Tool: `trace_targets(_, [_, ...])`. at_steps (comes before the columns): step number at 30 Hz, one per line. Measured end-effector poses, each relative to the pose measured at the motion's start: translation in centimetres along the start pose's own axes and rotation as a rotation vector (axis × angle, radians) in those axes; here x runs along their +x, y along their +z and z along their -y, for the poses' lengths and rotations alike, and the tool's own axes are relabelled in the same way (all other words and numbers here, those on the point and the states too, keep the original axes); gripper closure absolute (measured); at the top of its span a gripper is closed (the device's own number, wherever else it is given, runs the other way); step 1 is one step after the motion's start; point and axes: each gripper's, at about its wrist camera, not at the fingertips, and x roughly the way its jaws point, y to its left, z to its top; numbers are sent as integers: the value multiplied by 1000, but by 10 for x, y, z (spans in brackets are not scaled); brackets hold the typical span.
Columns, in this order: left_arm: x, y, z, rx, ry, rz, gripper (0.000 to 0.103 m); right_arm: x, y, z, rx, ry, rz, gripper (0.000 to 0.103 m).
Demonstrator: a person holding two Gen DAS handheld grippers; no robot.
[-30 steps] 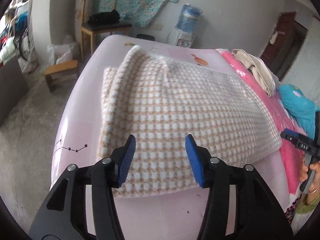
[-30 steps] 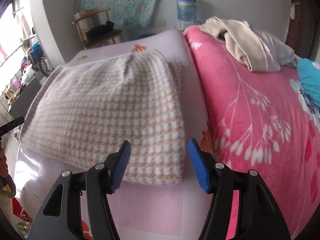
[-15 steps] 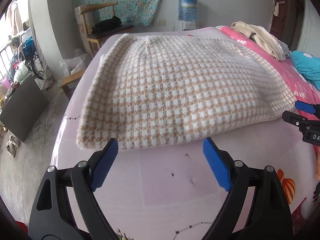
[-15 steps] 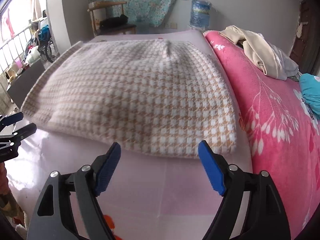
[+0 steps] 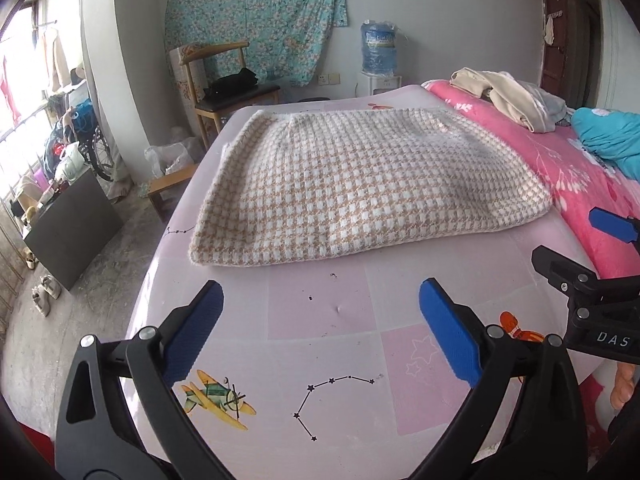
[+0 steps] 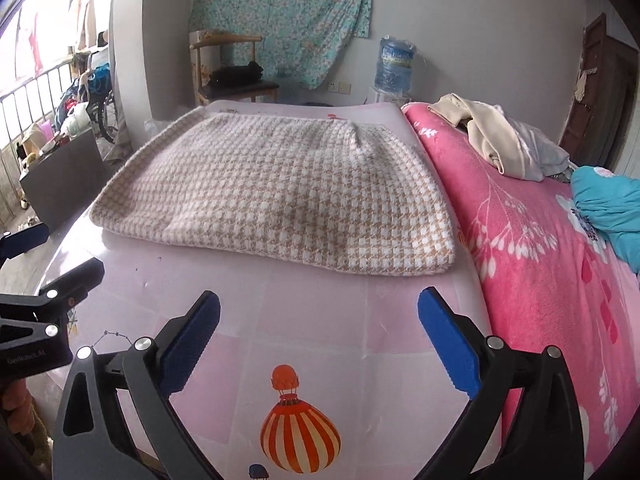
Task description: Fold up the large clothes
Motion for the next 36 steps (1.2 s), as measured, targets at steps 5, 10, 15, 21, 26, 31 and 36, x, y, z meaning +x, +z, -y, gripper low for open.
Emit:
trace_targets(5, [-4,0,6,-4,37,-14,8,-3,0,-7,11,-41,6,6])
trace_targets(10, [-4,2,1,-58,59,-30,8,-2,-3,-8,12,-53,-14,6])
trace_targets(15, [-4,4,-2,-85,71,-47,8,2,-5,-8,18,-51,-43,6])
trace_targets(21, [0,2,0,-93,64,-78,8,4,-6,-8,17,-48,-52,6])
trace_targets(26, [0,2,3,-90,57,-87,8,5,-6,-9,22,-49,-55,6])
trace_targets(31, [2,1,4,-97,51,-100,8,5,-6,-7,25,-53,-58,6])
trace_targets(36, [3,1,4,-97,46,-106,8,4,-6,-4,34,-55,-60,6])
